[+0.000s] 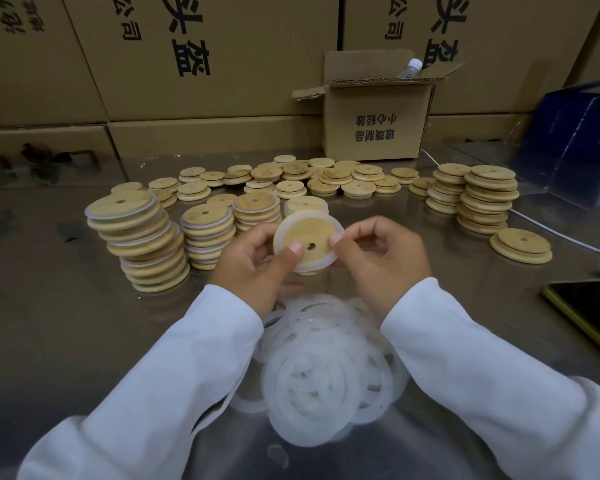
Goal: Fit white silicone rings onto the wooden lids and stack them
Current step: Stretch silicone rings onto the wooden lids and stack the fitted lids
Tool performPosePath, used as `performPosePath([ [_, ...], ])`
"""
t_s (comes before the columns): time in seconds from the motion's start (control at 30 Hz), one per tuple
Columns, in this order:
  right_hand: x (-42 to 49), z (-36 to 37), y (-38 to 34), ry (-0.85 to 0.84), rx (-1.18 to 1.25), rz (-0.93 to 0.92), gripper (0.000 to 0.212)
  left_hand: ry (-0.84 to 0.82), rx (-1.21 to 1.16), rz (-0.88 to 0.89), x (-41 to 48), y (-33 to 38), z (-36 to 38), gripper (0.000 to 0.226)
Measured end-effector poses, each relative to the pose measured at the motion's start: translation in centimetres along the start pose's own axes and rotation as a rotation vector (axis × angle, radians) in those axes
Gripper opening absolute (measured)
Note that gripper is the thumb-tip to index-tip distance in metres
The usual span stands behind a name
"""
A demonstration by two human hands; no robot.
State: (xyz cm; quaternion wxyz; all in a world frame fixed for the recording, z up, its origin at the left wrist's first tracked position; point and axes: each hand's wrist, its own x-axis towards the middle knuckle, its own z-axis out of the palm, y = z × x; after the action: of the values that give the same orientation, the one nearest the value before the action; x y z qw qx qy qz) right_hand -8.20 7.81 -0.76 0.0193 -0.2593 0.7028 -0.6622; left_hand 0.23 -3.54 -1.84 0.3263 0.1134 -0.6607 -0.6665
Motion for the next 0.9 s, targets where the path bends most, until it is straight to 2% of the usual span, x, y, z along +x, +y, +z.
performPosePath([
  [0.17,0.0,-0.2,0.2,-0.082,-0.154,-0.097,0.015,-0.035,0.227,0.055,-0.2,-0.3,0.1,0.018],
  [0.23,0.0,-0.1,0.3,-0.098,-0.19,-0.115,0.017,-0.023,0.246,0.063,-0.2,-0.4,-0.1,0.019],
  [0.37,0.5,-0.2,0.3,-0.113,-0.164,-0.08,0.02,-0.048,0.202,0.022,0.1,-0.5,-0.4,0.022],
  [0.57,0.5,-0.1,-0.3,-0.147,-0.087,0.01,0.016,-0.091,-0.071,-0.155,0.4,-0.7,-0.4,0.019],
  [0.7,0.6,-0.3,-1.4,-0.146,-0.024,0.002,0.016,-0.057,-0.216,-0.149,0.3,-0.5,-0.1,0.02],
  [0.77,0.6,-0.5,-1.7,-0.152,-0.012,-0.046,0.016,-0.07,-0.27,-0.129,0.2,-0.2,0.0,0.028],
  [0.9,0.2,-0.7,-1.7,-0.121,-0.037,-0.135,0.015,-0.067,-0.231,-0.067,0.1,0.2,-0.2,0.033],
])
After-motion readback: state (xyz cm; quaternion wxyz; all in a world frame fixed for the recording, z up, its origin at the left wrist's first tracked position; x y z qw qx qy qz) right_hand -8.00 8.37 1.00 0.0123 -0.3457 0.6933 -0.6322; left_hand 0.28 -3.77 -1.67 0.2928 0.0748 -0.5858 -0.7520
